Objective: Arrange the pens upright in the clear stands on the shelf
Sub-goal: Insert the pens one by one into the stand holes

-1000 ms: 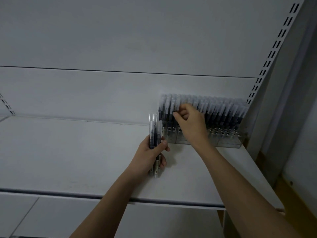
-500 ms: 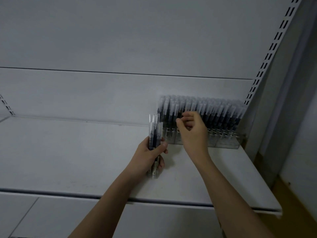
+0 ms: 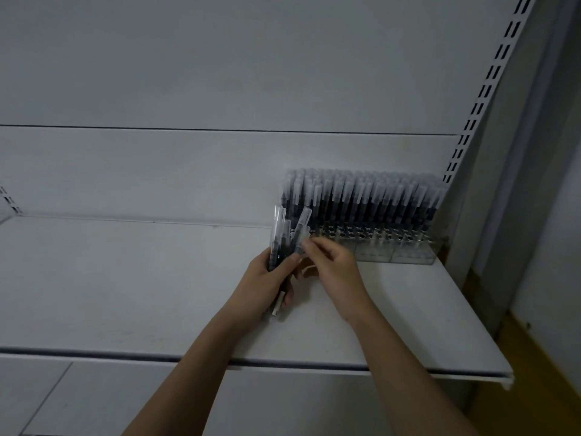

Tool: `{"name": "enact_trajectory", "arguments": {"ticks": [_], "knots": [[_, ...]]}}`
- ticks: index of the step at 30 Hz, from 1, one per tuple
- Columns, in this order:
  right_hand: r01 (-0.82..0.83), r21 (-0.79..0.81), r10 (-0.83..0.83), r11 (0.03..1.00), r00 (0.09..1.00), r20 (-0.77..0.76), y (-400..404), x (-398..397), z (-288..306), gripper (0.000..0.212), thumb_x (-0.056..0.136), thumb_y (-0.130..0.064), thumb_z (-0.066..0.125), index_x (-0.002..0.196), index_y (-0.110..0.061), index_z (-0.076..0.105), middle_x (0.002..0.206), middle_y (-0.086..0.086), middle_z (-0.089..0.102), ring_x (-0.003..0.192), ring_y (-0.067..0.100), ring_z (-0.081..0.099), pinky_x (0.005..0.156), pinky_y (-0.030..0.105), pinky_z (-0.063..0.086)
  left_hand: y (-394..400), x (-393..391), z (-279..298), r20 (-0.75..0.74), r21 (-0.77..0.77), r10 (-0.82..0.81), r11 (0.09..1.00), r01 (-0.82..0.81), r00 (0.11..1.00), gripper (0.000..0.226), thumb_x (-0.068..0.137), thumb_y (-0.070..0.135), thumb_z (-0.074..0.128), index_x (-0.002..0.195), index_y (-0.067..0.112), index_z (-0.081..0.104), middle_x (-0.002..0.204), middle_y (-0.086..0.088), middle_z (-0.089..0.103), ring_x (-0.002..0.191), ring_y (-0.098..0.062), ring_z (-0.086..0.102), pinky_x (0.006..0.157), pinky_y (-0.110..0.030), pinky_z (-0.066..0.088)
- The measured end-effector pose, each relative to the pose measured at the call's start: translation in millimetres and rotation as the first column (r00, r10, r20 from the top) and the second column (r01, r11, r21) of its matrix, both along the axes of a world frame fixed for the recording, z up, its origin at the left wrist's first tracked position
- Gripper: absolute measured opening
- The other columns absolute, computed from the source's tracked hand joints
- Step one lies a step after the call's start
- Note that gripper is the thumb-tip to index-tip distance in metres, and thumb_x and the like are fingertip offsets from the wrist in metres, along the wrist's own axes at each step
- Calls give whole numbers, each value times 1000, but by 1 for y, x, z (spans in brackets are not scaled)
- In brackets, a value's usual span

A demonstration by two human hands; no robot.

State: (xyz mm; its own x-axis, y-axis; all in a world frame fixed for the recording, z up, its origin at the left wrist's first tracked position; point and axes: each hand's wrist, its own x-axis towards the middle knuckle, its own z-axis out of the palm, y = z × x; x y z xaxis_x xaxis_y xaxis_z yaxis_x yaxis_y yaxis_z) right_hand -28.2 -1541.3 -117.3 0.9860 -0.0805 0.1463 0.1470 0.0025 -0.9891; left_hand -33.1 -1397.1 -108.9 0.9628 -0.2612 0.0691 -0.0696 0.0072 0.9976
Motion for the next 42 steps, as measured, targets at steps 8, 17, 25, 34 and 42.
{"name": "enact_trajectory", "arguments": {"ticks": [8,17,25,34,42], "knots": [[113,86,-114,990,994,1,-2,5,3,15,95,-29,65,108,-25,70,100,1,72,94,19,69,81,40,59,2,2,-2,6,26,-40,999,40,999,11,93,13,67,101,8,62,77,-8,66,46,-18,51,42,-27,43],[150,55,-151,987,988,20,-22,11,26,11,97,-24,62,98,-27,72,95,-6,73,86,11,67,78,29,57,1,3,-3,41,92,-42,995,38,998,9,93,12,67,92,8,59,72,-4,65,44,-17,47,40,-26,40],[34,-31,-33,999,999,3,-11,11,33,17,88,-25,75,103,-17,75,93,-6,73,92,8,68,83,26,53,-1,0,-1,40,92,-57,994,53,998,8,93,10,66,96,6,59,72,-6,65,44,-17,47,40,-25,40],[314,273,-365,910,917,163,-39,22,75,5,93,-7,66,98,-9,67,93,9,71,79,15,70,71,28,60,0,-2,-1,47,121,-11,993,5,999,10,95,16,64,94,7,59,70,1,66,46,-17,48,42,-26,41],[466,-142,-369,873,824,430,-42,36,79,9,93,-15,68,99,-17,61,88,-9,65,76,-4,63,70,11,51,0,-4,3,11,66,55,996,-55,998,27,102,23,54,107,-3,54,65,5,63,50,-20,54,44,-26,43]]}}
